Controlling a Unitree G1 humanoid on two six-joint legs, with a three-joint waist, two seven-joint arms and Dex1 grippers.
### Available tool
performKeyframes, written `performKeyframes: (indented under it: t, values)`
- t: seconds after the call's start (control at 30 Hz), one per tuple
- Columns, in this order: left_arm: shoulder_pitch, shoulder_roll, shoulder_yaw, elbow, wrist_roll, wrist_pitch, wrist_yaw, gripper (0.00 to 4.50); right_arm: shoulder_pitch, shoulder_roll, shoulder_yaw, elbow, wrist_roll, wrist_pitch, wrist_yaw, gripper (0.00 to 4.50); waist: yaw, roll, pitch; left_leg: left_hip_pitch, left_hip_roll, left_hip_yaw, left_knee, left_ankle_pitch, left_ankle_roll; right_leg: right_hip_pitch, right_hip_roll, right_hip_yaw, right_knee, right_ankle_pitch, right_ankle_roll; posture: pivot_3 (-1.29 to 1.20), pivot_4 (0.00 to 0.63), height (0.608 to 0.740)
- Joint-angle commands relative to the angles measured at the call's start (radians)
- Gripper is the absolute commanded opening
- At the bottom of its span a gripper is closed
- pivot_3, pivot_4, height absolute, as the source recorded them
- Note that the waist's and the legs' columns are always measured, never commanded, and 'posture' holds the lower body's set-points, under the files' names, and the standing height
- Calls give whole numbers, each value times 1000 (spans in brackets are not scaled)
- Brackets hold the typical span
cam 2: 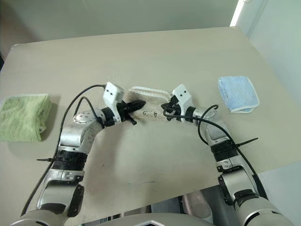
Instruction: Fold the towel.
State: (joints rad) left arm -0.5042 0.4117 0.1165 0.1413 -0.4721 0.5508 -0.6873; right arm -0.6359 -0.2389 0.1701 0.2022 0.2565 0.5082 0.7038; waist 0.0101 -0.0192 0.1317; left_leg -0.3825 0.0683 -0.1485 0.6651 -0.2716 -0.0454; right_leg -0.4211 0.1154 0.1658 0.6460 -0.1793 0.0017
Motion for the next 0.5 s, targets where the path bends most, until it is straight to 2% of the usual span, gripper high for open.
performKeyframes:
  t: [0.03,0.1,0.2,0.4,0.5]
  values:
    - [-16,13,131,-84,-111,63,44,25,-2,-34,-73,-166,73,67,8,0,0,0,0,0,0,1,0,2,-2,0,1,0,0,0,0,0,150,740]
    - [3,31,142,-90,-109,71,50,25,3,-46,-90,-207,93,101,3,0,0,0,0,1,0,1,0,3,-2,0,1,0,0,0,-1,0,150,740]
    - [27,44,181,-93,-136,96,61,0,-1,-44,-139,-234,152,187,-16,614,0,0,0,1,0,2,0,3,-2,0,1,0,0,0,0,0,150,740]
    - [63,52,207,-112,-139,106,106,0,-45,-1,-263,-162,301,481,-95,2685,2,0,0,1,0,1,0,5,-6,0,1,1,0,0,-1,0,150,740]
    - [85,42,208,-139,-154,112,118,0,-63,15,-289,-110,320,549,-128,3776,2,0,0,1,0,1,0,6,-7,0,1,1,0,-2,-5,0,150,740]
